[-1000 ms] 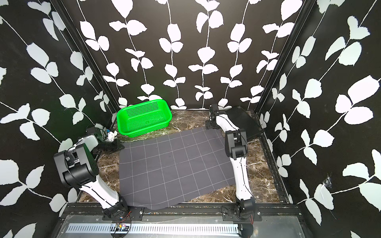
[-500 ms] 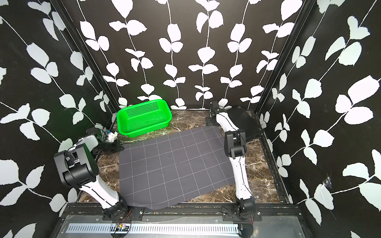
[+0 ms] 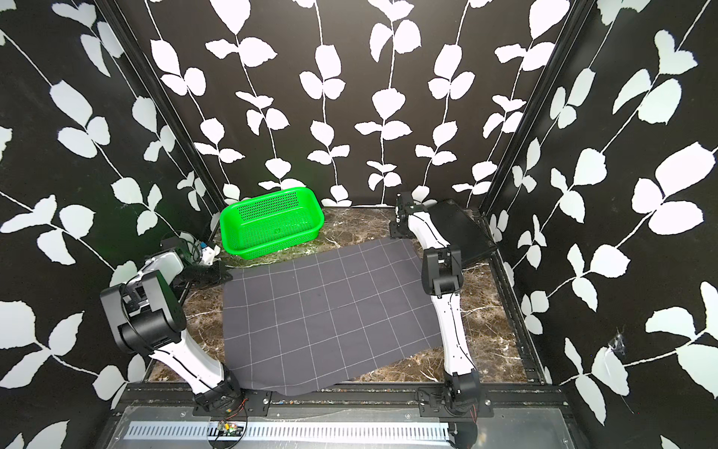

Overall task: Roll up the pillowcase
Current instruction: Fold the pillowcase at the center of the board.

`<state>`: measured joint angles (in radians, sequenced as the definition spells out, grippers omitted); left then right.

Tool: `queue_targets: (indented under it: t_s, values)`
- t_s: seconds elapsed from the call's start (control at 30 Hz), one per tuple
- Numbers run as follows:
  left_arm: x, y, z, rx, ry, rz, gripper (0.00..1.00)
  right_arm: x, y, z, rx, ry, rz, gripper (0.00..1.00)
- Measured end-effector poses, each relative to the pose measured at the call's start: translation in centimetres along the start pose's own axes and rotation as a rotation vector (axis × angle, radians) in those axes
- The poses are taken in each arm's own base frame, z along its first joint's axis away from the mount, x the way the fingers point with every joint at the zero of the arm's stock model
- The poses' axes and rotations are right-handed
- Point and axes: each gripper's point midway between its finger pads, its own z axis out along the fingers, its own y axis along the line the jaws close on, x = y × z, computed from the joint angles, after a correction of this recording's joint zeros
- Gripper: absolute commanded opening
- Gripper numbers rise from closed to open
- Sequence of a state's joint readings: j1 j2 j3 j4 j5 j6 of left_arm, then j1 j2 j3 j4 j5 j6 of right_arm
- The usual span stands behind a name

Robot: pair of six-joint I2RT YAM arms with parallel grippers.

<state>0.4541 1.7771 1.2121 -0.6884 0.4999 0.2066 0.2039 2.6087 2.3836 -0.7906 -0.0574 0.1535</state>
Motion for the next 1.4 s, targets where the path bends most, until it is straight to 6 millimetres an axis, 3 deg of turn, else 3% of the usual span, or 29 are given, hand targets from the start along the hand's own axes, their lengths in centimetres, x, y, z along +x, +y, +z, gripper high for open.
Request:
queue_targets:
  t_s: [0.33,0.5,0.6,0.8,0.97,1.17,1.27,1.4]
  values:
    - [0.1,-0.1,-0.1,-0.002,0.005,-0.001,0.00,-0.6,1.5,0.0,-0.037,-0.031,-0.050,0.03]
    - [0.1,-1.0,-1.5,-0.029,-0.028,0.031,0.00,-0.2,2.3,-1.7,-0.062,-0.064,-0.083,0.00]
    - [0.7,-2.4,-3.2,-0.051,-0.072,0.071,0.00,-0.5,2.8,-4.3,-0.081,-0.116,-0.103,0.00]
    - [1.7,-5.4,-6.1,-0.072,-0.172,0.170,0.00,-0.8,3.6,-11.6,-0.116,-0.277,-0.150,0.00]
    - [1.9,-7.0,-8.6,-0.082,-0.258,0.240,0.00,0.3,2.4,-16.6,-0.118,-0.397,-0.150,0.00]
    - [0.1,-9.1,-12.1,-0.100,-0.415,0.340,0.00,0.6,-1.0,-22.8,-0.057,-0.526,-0.133,0.00]
    - [-0.9,-10.0,-13.2,-0.093,-0.460,0.371,0.00,-0.1,-1.8,-25.6,-0.036,-0.599,-0.140,0.00]
    - [-3.1,-11.2,-14.5,-0.089,-0.507,0.415,0.00,-0.8,-2.4,-26.5,-0.020,-0.638,-0.155,0.00]
